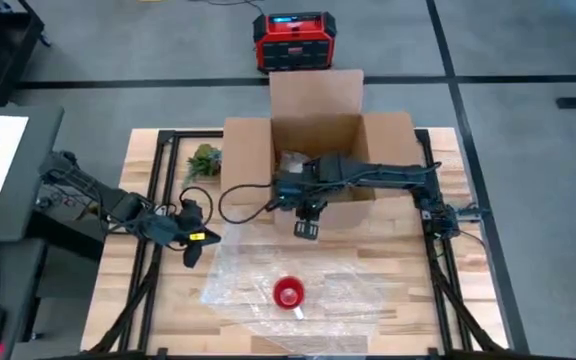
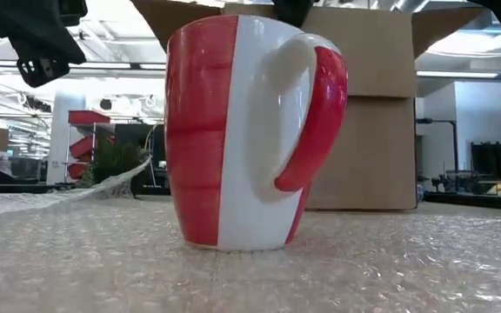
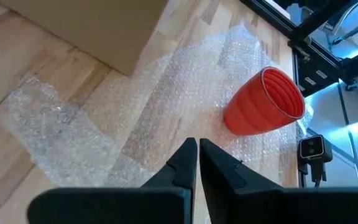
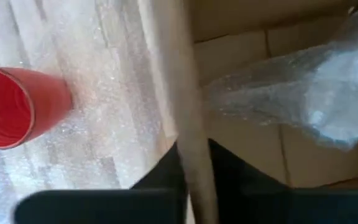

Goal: Wrap mug
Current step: Wrap the red mug in the bubble wrap

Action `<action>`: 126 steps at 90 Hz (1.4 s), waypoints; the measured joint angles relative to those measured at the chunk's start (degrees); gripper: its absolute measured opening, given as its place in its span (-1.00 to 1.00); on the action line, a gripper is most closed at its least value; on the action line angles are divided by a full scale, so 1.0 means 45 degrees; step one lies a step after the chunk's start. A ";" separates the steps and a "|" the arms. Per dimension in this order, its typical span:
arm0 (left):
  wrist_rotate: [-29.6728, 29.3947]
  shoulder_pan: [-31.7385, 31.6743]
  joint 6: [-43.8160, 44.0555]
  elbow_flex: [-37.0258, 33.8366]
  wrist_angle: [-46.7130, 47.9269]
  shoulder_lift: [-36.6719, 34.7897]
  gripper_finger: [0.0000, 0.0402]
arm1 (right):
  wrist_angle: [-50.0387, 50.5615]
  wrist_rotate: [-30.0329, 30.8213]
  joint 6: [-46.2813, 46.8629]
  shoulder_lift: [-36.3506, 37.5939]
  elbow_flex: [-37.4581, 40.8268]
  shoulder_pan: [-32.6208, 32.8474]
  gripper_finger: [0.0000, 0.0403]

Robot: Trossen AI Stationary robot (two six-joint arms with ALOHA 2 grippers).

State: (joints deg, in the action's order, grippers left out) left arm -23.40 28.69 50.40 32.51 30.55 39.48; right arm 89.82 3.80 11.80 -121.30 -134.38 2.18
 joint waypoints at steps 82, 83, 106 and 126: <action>-0.0698 -0.0005 0.0810 0.0000 0.0206 -0.0002 -1.00 | -0.0189 0.1157 -0.4189 0.1296 0.1219 -0.2351 -1.00; -0.0733 -0.0005 0.0869 0.0000 0.0228 -0.0004 -1.00 | -0.0194 0.1169 -0.4264 0.1292 0.1300 -0.2386 -1.00; -0.0850 -0.0005 0.2643 0.0000 0.0806 0.0000 -1.00 | -0.0588 0.0791 -0.5319 0.1323 0.2192 -0.2904 -0.98; -0.1117 -0.0005 0.2868 0.0000 0.0842 0.0000 -1.00 | -0.0082 0.0658 -0.5005 0.1328 0.2204 -0.3011 -0.74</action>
State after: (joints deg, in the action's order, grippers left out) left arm -28.42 28.67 63.30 32.51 34.34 39.48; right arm 89.45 6.76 -10.72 -115.33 -124.46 -11.37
